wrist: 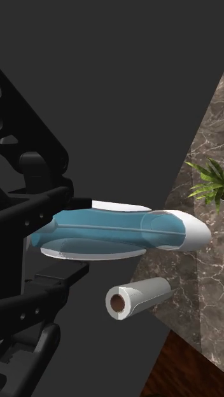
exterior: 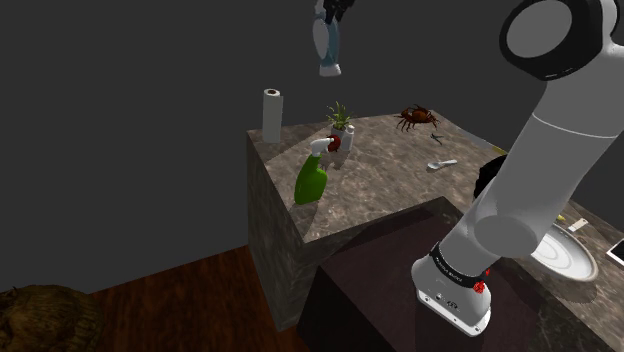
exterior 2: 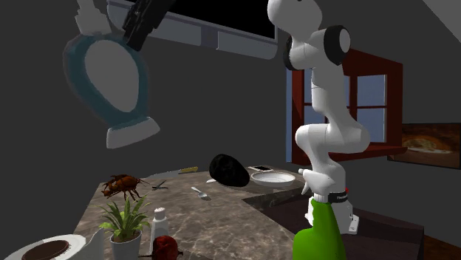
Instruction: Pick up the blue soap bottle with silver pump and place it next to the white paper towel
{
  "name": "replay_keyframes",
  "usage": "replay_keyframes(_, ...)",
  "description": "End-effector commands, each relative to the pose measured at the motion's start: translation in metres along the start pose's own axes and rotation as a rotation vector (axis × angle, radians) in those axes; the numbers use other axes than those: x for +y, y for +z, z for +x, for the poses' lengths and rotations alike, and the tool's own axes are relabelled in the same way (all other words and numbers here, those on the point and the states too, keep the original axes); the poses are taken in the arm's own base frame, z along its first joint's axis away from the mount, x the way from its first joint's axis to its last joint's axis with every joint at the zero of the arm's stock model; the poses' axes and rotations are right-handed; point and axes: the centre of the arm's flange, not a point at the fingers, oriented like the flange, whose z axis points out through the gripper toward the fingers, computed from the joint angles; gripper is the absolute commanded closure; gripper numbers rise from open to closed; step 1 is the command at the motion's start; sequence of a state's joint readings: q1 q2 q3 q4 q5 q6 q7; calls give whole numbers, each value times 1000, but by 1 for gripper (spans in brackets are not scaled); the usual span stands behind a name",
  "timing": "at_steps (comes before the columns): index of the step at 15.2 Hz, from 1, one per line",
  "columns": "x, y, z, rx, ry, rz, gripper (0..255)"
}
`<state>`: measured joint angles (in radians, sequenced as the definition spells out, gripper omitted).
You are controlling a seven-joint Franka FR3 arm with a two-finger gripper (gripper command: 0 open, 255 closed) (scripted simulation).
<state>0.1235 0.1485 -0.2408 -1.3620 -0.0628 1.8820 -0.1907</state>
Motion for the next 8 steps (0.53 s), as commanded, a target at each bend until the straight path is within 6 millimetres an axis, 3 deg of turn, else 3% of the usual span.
replay_keyframes(1, -3, 10, 1, 1, 1, 0, 255)
replay_keyframes(8, -9, 44, -12, 1, 1, 0, 255)
